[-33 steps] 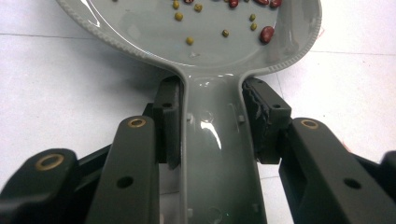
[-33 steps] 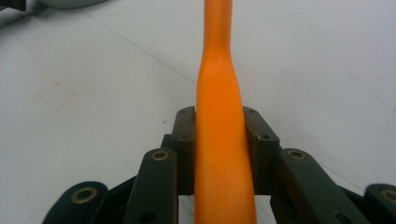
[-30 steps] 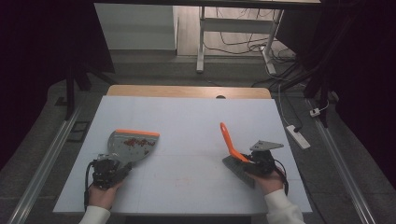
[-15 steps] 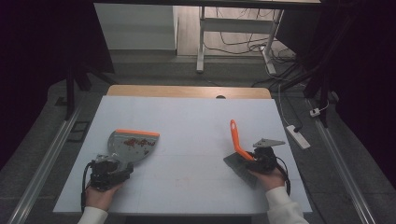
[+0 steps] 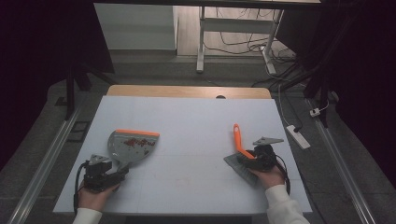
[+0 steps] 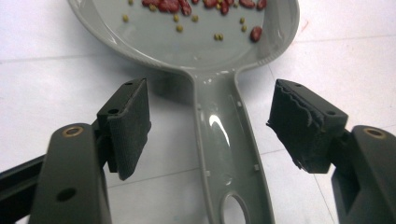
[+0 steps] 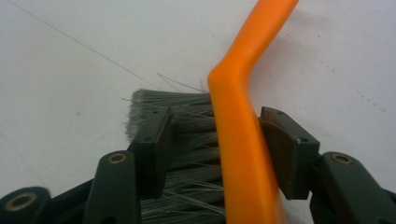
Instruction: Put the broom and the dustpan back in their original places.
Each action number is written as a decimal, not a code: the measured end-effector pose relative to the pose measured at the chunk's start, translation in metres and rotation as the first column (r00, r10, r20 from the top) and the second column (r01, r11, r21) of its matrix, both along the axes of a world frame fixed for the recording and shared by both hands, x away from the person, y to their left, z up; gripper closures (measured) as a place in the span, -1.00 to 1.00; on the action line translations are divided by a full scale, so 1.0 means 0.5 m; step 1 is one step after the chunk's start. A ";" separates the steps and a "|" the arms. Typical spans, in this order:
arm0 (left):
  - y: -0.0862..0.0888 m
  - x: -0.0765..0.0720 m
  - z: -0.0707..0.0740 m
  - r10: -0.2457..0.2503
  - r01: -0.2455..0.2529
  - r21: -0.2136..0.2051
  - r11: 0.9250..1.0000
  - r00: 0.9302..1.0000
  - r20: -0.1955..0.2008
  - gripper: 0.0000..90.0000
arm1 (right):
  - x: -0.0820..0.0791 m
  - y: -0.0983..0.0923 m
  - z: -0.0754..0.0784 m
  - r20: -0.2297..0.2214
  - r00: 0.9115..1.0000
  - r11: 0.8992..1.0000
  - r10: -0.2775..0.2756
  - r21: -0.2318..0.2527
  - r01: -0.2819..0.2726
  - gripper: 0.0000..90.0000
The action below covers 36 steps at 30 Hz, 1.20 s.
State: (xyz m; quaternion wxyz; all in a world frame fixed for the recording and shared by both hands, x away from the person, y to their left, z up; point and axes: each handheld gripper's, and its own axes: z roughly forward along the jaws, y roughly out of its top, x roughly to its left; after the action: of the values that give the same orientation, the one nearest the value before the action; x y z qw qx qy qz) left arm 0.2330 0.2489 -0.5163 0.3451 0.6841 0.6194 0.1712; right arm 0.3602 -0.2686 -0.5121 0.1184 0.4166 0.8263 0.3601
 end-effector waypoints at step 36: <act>-0.041 0.059 0.031 -0.447 0.444 0.048 0.895 0.893 0.053 -0.26 | -0.094 0.024 0.036 0.194 0.964 0.983 0.182 -0.010 -0.183 -0.01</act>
State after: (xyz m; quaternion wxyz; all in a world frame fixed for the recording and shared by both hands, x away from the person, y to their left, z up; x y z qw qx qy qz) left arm 0.2626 0.2285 -0.5008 0.3823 0.8080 0.4321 0.1197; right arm 0.3131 -0.2564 -0.4940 0.1633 0.3020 0.8442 0.4116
